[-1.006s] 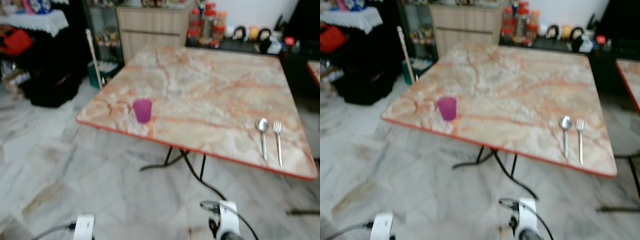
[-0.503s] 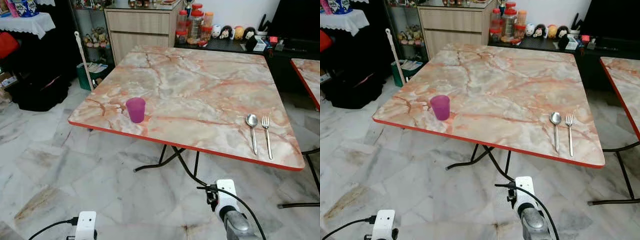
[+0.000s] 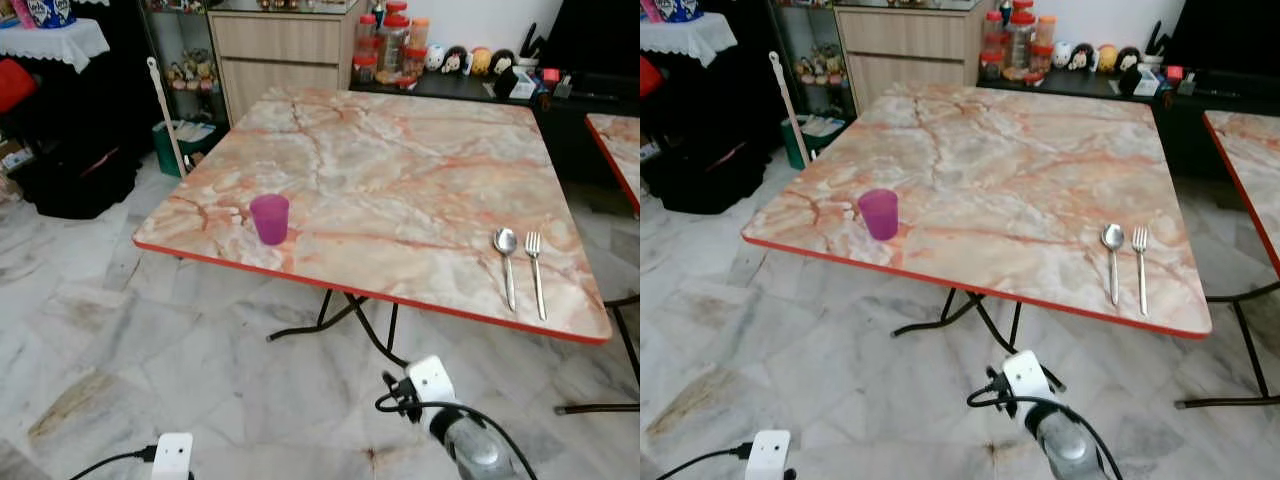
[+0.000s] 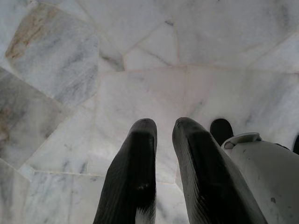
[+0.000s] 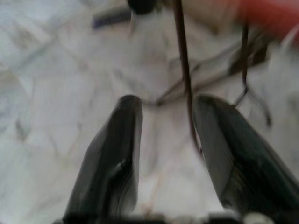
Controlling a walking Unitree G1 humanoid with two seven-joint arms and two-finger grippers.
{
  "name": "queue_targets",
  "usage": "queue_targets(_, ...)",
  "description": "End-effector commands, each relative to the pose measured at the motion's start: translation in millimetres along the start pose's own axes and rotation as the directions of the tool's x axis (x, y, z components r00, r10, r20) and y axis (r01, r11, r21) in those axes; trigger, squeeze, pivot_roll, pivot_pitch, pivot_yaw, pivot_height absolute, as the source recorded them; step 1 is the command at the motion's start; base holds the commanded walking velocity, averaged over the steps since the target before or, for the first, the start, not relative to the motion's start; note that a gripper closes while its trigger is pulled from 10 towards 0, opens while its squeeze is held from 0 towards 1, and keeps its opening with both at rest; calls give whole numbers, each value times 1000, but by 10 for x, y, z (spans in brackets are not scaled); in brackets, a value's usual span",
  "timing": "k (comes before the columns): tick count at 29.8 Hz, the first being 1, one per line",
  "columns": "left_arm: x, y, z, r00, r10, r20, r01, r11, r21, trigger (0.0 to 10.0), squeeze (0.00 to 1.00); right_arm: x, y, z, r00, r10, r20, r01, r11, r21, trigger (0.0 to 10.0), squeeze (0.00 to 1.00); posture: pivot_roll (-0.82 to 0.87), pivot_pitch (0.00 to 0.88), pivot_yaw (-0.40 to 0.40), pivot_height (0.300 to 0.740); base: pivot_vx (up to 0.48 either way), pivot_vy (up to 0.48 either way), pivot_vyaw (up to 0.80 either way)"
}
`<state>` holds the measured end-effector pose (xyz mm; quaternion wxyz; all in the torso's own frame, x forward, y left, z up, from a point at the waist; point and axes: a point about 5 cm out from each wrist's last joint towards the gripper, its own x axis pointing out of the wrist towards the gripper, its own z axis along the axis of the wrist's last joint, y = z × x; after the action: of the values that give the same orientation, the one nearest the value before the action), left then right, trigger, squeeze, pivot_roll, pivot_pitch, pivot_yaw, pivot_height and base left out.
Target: Setting the table
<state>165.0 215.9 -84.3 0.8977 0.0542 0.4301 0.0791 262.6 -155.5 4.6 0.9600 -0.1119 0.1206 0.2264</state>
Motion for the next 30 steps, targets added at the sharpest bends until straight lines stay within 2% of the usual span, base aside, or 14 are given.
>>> queue_targets(1, 1, 16, 4, 1000, 18, 3, -18, 1000, -2, 10000, 0, 161, -21, 436, 983, 24, 181, -16, 999, -43, 10000, 0, 14, 0, 12, 732, 0, 0, 0)
queue_targets(2, 3, 15, 12, 1000, 20, 5, -20, 1000, -3, 10000, 0, 184, -18, 495, 979, 21, 202, -13, 999, -39, 10000, 0, 14, 0, 12, 732, 0, 0, 0)
queue_targets(3, 8, 9, 30, 1000, 23, 10, -23, 1000, -4, 10000, 0, 255, 0, 657, 966, 13, 257, -5, 999, -33, 10000, 0, 14, 0, 11, 732, 0, 0, 0)
queue_targets(4, 8, 9, 30, 1000, 23, 10, -23, 1000, -4, 10000, 0, 255, 0, 657, 966, 13, 257, -5, 999, -33, 10000, 0, 14, 0, 11, 732, 0, 0, 0)
queue_targets(5, 14, -6, 57, 1000, 22, 17, -22, 1000, -3, 10000, 0, 345, 44, 846, 949, 9, 316, 2, 999, -33, 10000, 0, 10, 0, 12, 732, 0, 0, 0)
queue_targets(7, 18, -24, 70, 1000, 18, 20, -18, 1000, -2, 10000, 0, 421, 84, 1015, 929, -7, 370, 17, 1000, -24, 10000, 0, 13, 0, 10, 732, 0, 0, 0)
queue_targets(10, 19, -32, 76, 1000, 15, 23, -15, 1000, -3, 10000, 0, 441, 75, 1086, 920, -35, 391, 47, 999, -19, 10000, 0, 13, 0, 10, 732, 0, 0, 0)
queue_targets(11, 20, -39, 82, 1000, 14, 26, -14, 1000, -6, 10000, 0, 463, 32, 1112, 916, -86, 392, 89, 996, 10, 10000, 0, 11, 0, 8, 732, 0, 0, 0)
queue_targets(14, 24, -64, 93, 1000, 9, 23, -8, 1000, -1, 10000, 0, 543, -155, 1069, 914, -278, 294, 255, 960, 114, 10000, 0, -4, 0, 17, 732, 0, 0, 0)
queue_targets(16, 25, -83, 92, 1000, 6, 17, -6, 1000, 2, 10000, 0, 589, -208, 1042, 920, -308, 242, 293, 951, 97, 10000, 0, 7, 0, 12, 732, 0, 0, 0)
queue_targets(22, 28, -65, 102, 1000, 19, 20, -19, 1000, -18, 10000, 0, 582, -345, 1018, 909, -368, 195, 356, 930, 94, 10000, 0, 14, 0, 2, 732, 0, 0, 0)
queue_targets(26, 27, -65, 96, 1000, 23, 18, -22, 1000, -21, 10000, 0, 545, -544, 921, 876, -471, 104, 465, 882, 79, 10000, 0, 14, 0, 1, 732, 0, 0, 0)
queue_targets(30, 25, -63, 87, 1000, 25, 14, -25, 999, -21, 10000, 0, 533, -644, 1002, 858, -496, 137, 488, 868, 91, 10000, 0, 7, 0, 1, 732, 0, 0, -597)
